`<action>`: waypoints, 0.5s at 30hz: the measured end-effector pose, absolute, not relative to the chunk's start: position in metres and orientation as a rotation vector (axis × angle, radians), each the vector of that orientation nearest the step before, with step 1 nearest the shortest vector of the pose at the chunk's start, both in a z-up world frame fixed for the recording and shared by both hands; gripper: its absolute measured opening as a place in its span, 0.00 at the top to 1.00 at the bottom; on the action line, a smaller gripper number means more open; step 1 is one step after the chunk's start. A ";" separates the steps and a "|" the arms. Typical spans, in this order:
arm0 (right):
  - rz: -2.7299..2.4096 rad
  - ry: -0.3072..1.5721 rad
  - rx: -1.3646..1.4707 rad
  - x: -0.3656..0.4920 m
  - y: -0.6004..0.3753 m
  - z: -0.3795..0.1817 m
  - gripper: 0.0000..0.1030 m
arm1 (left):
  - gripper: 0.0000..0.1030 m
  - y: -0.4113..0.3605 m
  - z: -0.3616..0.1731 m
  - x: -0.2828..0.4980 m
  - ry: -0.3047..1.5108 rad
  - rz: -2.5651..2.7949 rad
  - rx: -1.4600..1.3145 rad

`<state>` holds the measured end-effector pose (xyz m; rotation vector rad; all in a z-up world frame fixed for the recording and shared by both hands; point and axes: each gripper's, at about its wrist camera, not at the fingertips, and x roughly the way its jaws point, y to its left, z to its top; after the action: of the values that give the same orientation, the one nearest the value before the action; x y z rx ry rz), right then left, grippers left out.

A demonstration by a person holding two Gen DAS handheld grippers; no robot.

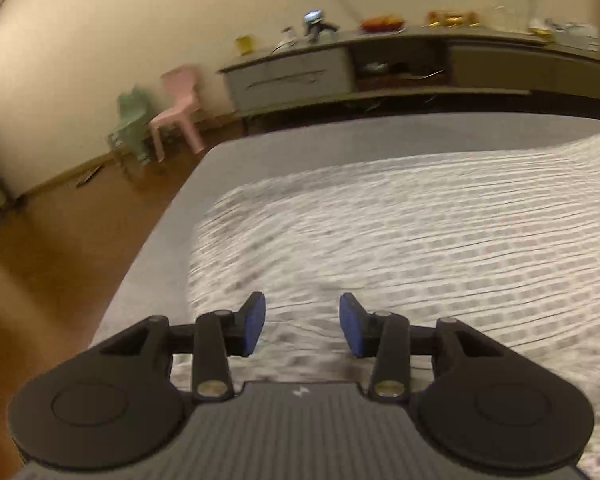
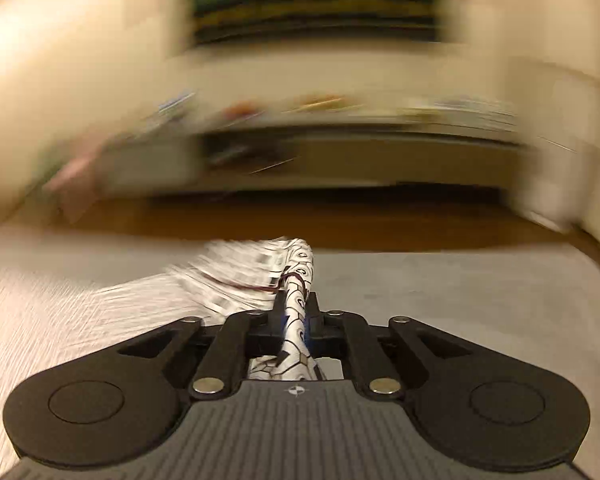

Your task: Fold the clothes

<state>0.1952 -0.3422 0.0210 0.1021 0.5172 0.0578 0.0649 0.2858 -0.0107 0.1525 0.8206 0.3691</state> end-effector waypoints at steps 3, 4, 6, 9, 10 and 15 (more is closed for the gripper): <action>-0.178 0.655 0.164 0.212 -0.384 -0.010 0.58 | 0.60 0.291 -0.010 0.064 0.829 0.369 0.150; -0.174 0.641 0.165 0.206 -0.388 -0.010 0.58 | 0.60 0.291 -0.009 0.063 0.830 0.363 0.152; -0.166 0.614 0.166 0.195 -0.394 -0.009 0.54 | 0.60 0.290 -0.008 0.063 0.832 0.350 0.163; -0.055 0.624 0.132 0.187 -0.387 -0.012 0.50 | 0.60 0.289 -0.013 0.072 0.862 0.331 0.183; -0.006 0.649 0.104 0.189 -0.384 -0.017 0.50 | 0.60 0.291 -0.017 0.075 0.879 0.324 0.182; -0.078 0.732 -0.100 0.211 -0.391 -0.040 0.45 | 0.60 0.304 -0.021 0.091 0.910 0.356 0.175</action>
<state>0.2107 -0.3907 -0.0397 -0.0998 0.7321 -0.0778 0.0910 0.3044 -0.0211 0.1748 0.9096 0.3558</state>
